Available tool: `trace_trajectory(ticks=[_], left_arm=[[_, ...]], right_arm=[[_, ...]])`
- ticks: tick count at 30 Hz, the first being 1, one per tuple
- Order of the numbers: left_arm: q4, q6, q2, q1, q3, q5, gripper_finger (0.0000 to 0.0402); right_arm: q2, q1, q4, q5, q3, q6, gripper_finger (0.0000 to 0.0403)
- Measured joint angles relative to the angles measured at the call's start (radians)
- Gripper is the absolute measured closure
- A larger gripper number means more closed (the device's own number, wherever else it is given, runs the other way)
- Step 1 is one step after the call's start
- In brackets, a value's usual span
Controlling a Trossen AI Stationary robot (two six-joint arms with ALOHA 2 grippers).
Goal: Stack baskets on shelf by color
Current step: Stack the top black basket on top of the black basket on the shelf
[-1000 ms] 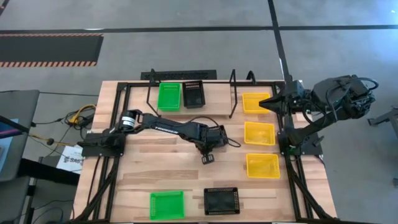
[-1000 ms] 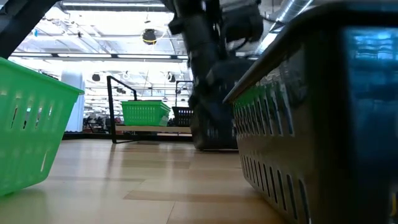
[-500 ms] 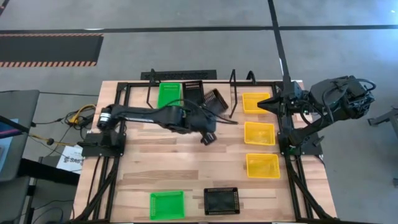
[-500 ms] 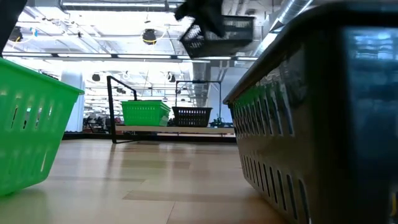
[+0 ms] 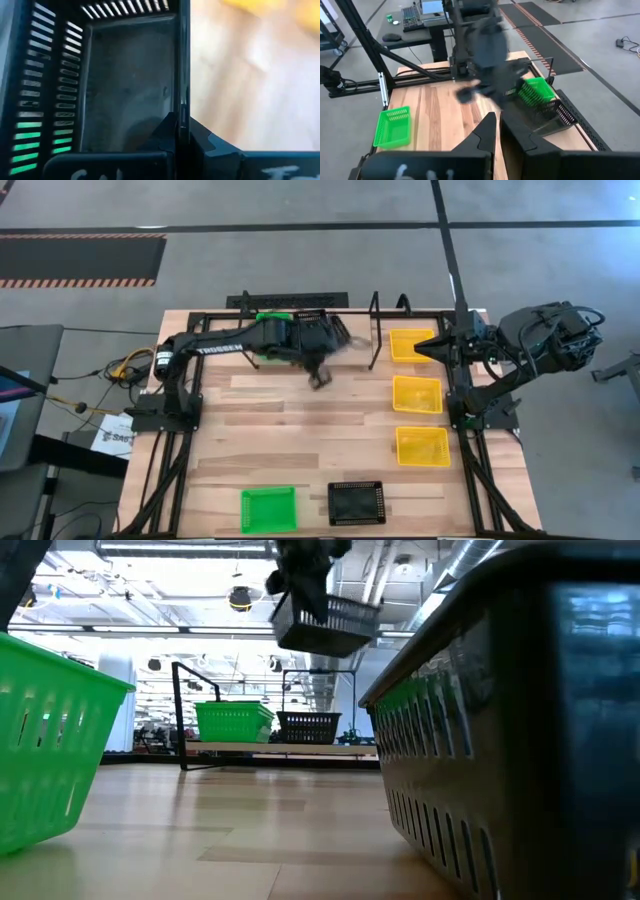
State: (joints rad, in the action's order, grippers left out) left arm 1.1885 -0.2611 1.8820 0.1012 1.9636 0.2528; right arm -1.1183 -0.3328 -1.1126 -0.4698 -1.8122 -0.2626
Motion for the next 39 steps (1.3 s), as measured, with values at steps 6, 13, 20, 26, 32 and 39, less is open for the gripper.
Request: trace_trajectory(ticks=[6, 13, 20, 26, 32, 39], left_arm=[[-0.077, -0.215, 0.0, 0.081, 0.0, 0.107, 0.0401], [-0.132, -0.281, 0.001, 0.141, -0.041, 0.023, 0.0401], [-0.167, -0.454, 0.001, 0.134, -0.081, 0.106, 0.0401], [-0.299, -0.726, 0.001, 0.085, -0.142, 0.245, 0.0401], [-0.435, -0.884, 0.009, 0.064, -0.197, 0.371, 0.0401], [-0.487, -0.919, 0.058, 0.076, -0.203, 0.413, 0.0401]], right_arm=[[-0.001, 0.0, 0.0, 0.0, 0.0, 0.0, 0.036], [0.012, 0.001, -0.002, -0.012, 0.0, 0.01, 0.036], [0.043, 0.059, -0.003, -0.209, 0.0, 0.108, 0.0367], [0.089, 0.115, -0.004, -0.441, 0.0, 0.202, 0.0397], [0.118, 0.154, -0.008, -0.449, 0.0, 0.289, 0.0396], [0.14, 0.166, -0.01, -0.449, 0.0, 0.329, 0.04]])
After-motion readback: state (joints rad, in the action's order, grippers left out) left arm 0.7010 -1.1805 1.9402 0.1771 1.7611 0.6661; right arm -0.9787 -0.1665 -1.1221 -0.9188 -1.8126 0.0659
